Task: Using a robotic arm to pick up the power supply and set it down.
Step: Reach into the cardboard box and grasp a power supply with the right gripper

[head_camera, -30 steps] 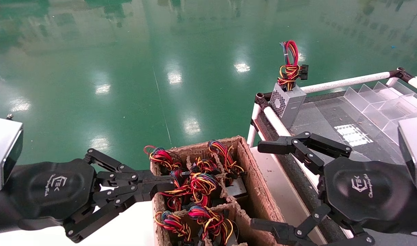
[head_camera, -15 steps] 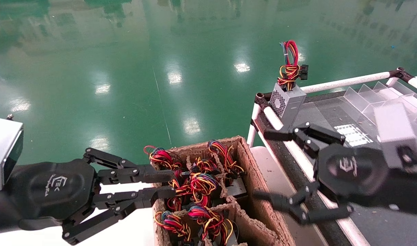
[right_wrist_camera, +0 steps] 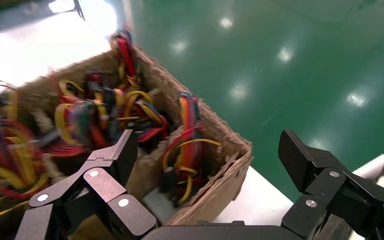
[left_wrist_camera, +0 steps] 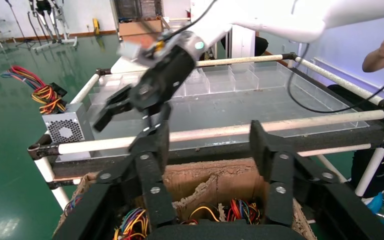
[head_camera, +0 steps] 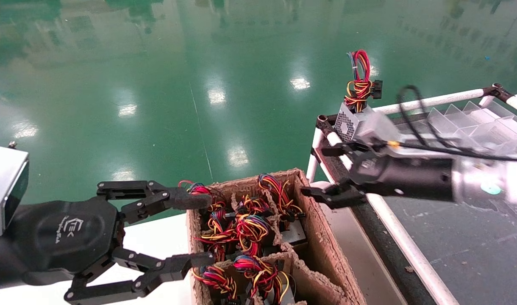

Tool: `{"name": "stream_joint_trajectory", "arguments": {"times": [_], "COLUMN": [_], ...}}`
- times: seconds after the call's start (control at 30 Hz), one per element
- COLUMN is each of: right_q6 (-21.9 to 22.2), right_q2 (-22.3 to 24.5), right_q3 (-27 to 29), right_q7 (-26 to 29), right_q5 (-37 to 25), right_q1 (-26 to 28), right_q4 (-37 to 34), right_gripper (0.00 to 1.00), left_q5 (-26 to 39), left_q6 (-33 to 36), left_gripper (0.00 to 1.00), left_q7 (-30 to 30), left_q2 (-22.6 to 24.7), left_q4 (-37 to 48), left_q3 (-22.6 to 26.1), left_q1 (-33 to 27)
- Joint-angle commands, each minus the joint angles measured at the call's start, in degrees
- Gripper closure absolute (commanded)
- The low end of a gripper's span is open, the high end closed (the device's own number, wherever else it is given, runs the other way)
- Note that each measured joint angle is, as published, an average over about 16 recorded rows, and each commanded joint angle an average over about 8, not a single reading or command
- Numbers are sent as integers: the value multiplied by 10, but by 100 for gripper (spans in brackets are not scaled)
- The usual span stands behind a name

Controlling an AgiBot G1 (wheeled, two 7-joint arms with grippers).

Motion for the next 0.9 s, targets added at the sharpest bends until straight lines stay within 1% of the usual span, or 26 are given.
{"name": "stream_joint_trajectory", "arguments": {"times": [0.03,0.23,0.27,0.3,0.5,0.53,0.57,0.7,0.9], "right_q6": [3,17,19,21,25,25,25,22,8], "right_q2": [-31,-103,-113,-121,-157,-162,-165,-175,-176], "right_q3": [-18,-36,-37,-38,-40,-40,-40,-41,-42], "right_q7": [-6,-71,-82,-93,-149,-156,-164,-189,-218], "right_q5": [-30,-57,-60,-61,-64,-65,-65,-65,-67], "right_q1": [31,78,83,88,109,111,114,122,130], "right_q4": [-48,-169,-185,-200,-270,-279,-288,-317,-348], "right_gripper": [0,0,7,19,93,99,100,100,100], "left_q5": [0,0,0,0,0,0,0,0,-1], "left_q6": [0,0,0,0,0,0,0,0,0], "left_gripper": [0,0,0,0,0,0,0,0,0], "left_q7": [0,0,0,0,0,0,0,0,0], "left_q2": [0,0,0,0,0,0,0,0,0], "left_q4": [0,0,0,0,0,0,0,0,0], "left_q3": [0,0,0,0,0,0,1,1,1], "left_q1": [0,0,0,0,0,0,0,0,0]}}
